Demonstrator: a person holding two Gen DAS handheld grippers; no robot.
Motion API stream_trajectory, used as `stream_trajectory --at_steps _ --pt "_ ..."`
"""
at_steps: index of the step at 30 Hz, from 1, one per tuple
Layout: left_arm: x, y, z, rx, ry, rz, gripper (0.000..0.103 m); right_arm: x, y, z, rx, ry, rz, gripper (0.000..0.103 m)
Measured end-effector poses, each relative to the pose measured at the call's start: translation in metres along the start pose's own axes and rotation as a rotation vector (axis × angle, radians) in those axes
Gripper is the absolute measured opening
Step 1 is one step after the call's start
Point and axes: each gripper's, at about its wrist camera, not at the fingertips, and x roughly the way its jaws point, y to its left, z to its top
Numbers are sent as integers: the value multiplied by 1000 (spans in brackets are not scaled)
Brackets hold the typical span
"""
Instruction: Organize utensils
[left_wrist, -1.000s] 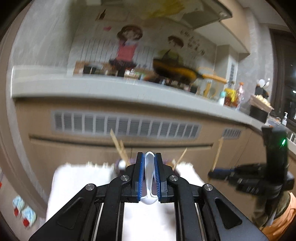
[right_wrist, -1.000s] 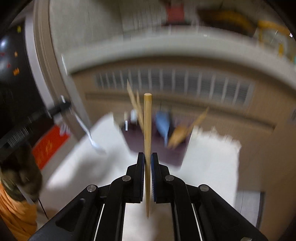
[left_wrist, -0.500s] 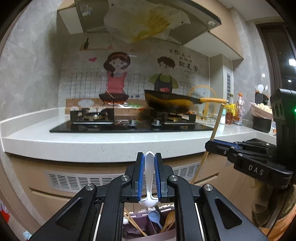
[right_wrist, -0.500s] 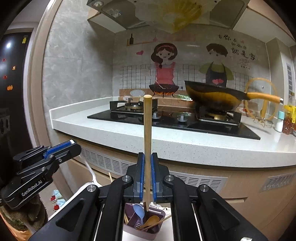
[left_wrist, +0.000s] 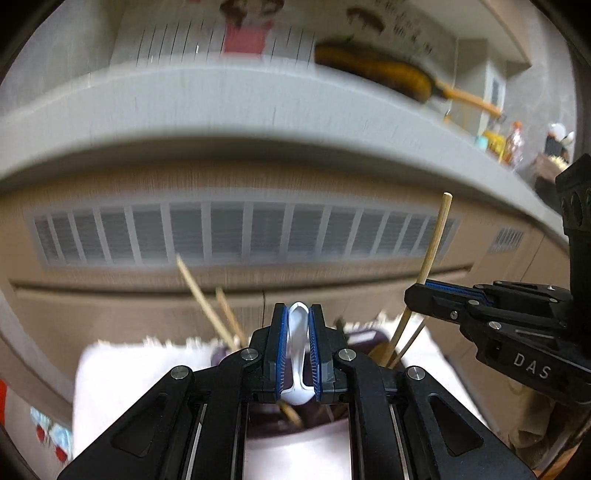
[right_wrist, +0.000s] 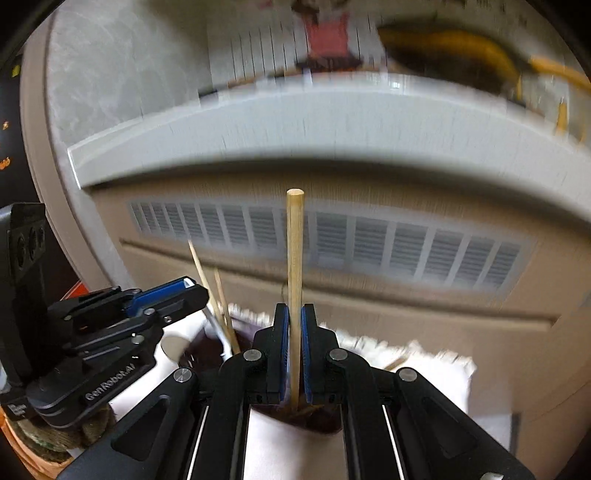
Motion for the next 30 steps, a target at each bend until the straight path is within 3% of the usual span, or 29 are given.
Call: stream_trajectory --at_steps 5,11,13,15,18,22,24,26,27,30 --pt "28 3 -23 -24 77 40 13 36 -13 -27 56 105 22 7" --pt "26 7 -26 -44 89 74 14 40 -14 -42 57 121 -1 8" --pt "17 10 -24 -54 77 80 18 28 -13 -43 51 98 -22 15" --pt "1 9 -21 -65 50 87 29 13 -13 -47 53 67 -33 33" --pt "-33 2 -26 -69 -20 104 44 -16 -10 -52 49 7 -67 51" --pt "-81 -9 -42 -61 -118 141 75 -62 -3 -69 27 -97 -111 68" --pt "-103 -15 -56 -58 -152 160 84 -85 -1 -84 25 -152 -121 89" --pt "-118 -19 -72 -53 -166 178 95 -105 3 -103 18 -203 -143 101" --pt "-126 -22 -84 -44 -165 192 101 -114 6 -112 8 -223 -164 102" --pt "-141 -28 -115 -25 -138 232 103 -128 18 -141 -24 -221 -223 102"
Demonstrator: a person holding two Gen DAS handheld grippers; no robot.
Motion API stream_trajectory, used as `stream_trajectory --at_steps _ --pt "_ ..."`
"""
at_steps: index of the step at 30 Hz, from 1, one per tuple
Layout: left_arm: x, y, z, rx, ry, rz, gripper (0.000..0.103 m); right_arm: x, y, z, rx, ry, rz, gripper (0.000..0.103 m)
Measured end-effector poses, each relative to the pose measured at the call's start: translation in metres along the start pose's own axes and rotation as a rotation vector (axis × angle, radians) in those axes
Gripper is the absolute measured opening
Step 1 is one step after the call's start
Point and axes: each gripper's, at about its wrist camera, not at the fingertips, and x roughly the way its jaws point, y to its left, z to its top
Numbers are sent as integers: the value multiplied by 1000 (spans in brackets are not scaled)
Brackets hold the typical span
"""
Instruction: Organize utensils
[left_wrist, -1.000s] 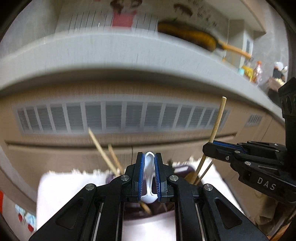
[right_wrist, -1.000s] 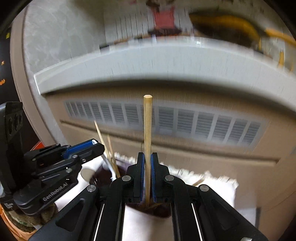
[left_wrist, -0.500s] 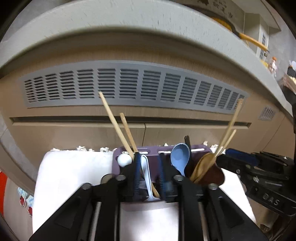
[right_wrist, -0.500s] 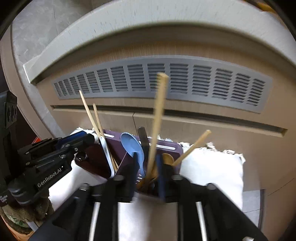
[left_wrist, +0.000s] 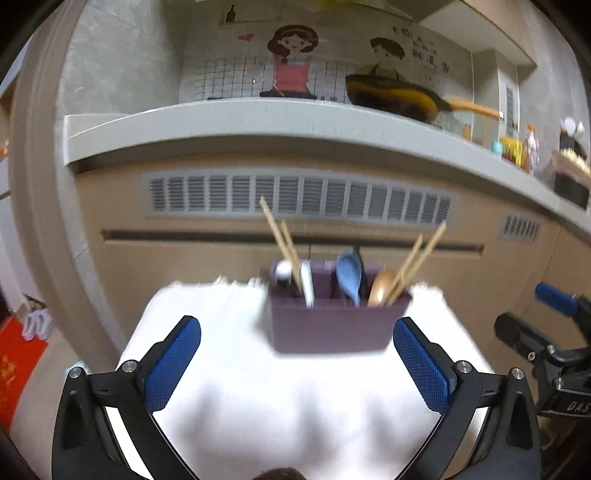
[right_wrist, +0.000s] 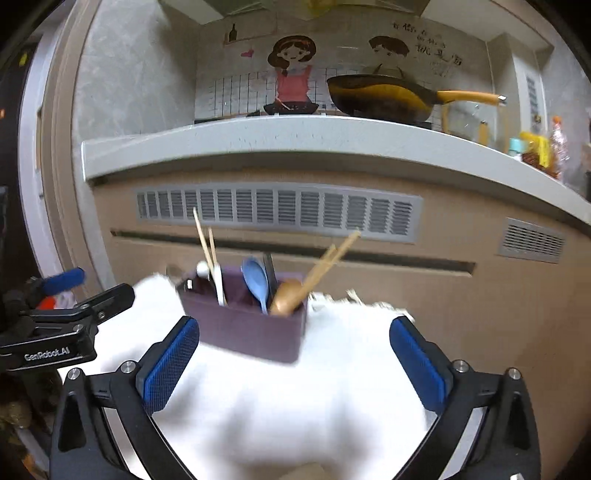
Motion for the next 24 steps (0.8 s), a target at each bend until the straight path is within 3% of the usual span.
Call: stream_trajectory --at_steps 8,14,24 --pt "-49 -11 -72 41 -22 157 103 -35 -1 -69 68 58 -83 102" --pt "-75 -16 -84 50 -59 133 103 -55 -6 -92 120 25 -115 102" --pt "-80 -20 -83 55 -39 116 103 -64 -4 -93 92 -1 -118 102"
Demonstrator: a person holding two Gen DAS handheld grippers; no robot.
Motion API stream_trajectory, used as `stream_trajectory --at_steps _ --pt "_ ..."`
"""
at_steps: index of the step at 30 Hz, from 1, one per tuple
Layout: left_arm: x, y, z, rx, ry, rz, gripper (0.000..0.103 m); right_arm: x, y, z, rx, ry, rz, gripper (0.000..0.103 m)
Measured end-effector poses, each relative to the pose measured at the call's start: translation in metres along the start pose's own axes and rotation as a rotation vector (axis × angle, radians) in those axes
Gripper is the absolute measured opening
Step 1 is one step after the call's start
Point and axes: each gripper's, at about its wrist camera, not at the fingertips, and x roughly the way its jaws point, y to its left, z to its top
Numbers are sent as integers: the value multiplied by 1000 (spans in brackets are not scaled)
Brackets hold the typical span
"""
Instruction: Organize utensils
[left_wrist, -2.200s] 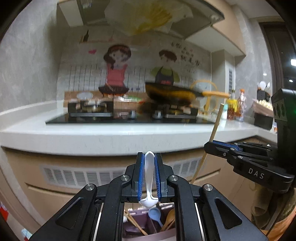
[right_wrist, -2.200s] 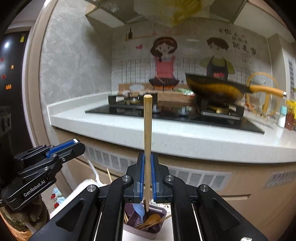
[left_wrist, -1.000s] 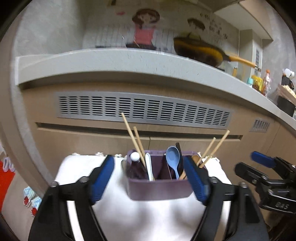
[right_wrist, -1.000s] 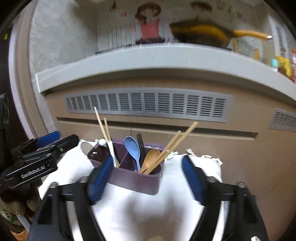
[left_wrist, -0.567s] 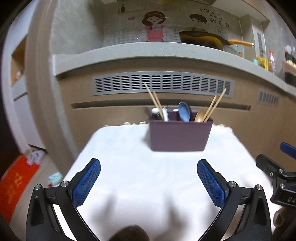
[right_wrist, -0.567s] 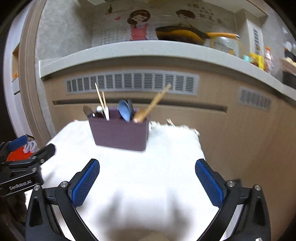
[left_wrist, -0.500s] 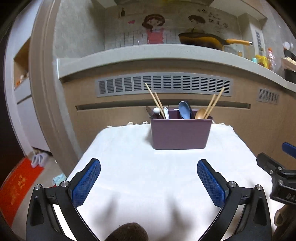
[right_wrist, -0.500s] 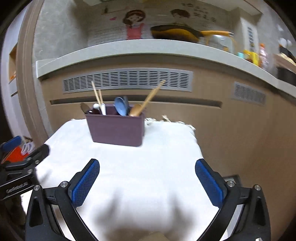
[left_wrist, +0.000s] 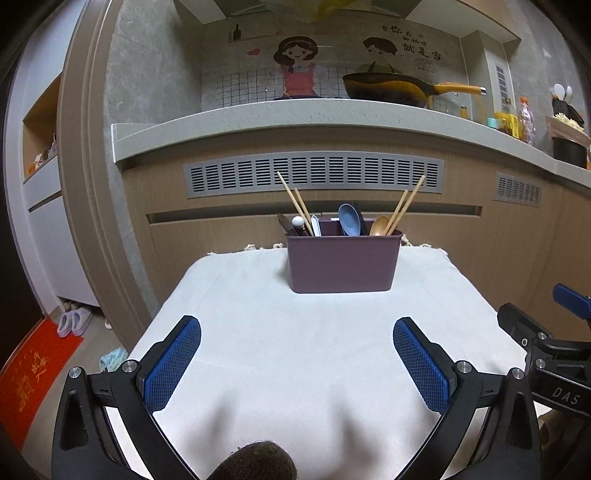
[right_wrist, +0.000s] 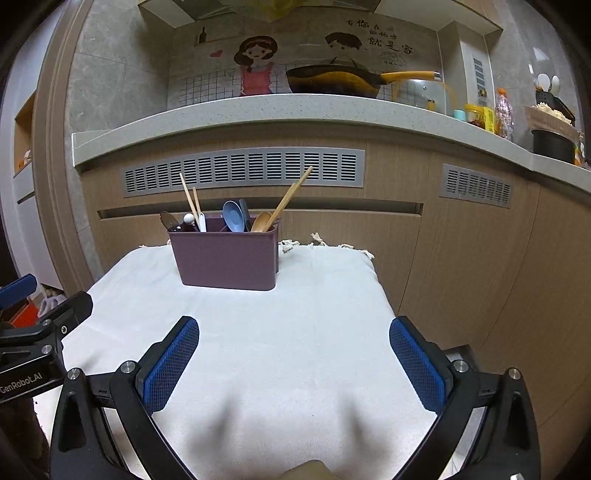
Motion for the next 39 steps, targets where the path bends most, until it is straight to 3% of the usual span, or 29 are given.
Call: stream_trajectory --at_steps 39 --pt "0 -1 -3 -8 24 -18 103 -2 1 -2 -9 6 9 102"
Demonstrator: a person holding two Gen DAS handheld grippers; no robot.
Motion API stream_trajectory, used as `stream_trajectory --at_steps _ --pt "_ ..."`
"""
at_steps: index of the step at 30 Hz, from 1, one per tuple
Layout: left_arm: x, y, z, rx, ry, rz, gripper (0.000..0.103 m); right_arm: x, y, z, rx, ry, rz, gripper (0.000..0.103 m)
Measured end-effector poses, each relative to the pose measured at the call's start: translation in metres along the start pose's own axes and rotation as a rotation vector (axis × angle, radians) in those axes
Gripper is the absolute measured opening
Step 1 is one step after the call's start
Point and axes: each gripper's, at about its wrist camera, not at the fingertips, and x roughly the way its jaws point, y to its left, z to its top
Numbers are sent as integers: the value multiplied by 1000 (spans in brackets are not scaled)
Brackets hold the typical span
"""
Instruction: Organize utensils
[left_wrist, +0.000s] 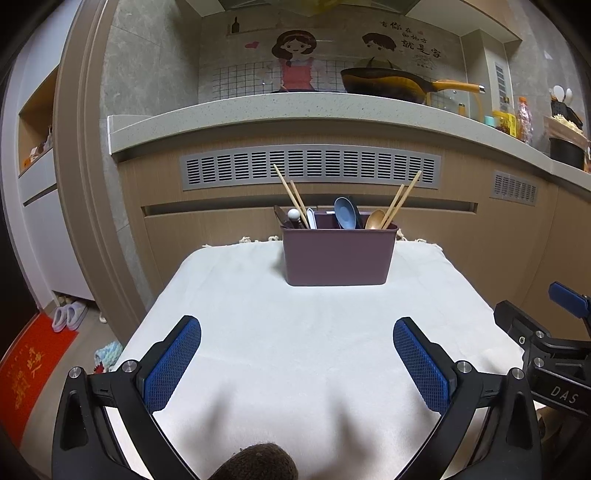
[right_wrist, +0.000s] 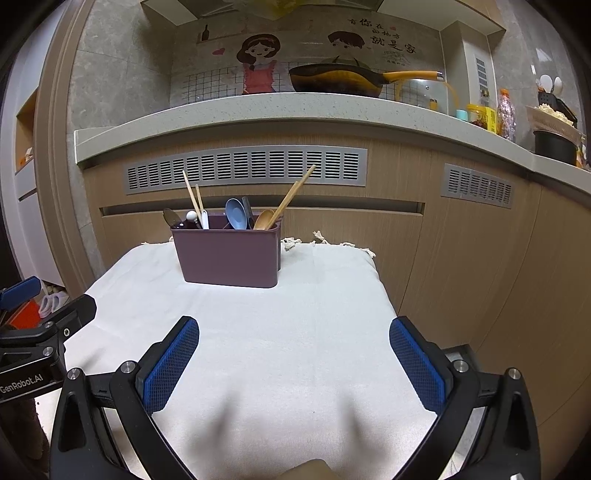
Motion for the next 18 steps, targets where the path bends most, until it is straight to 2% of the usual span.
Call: stream_trajectory --at_steps 18 --pt "-2 2 -2 6 7 3 103 -4 -2 1 -2 0 14 102"
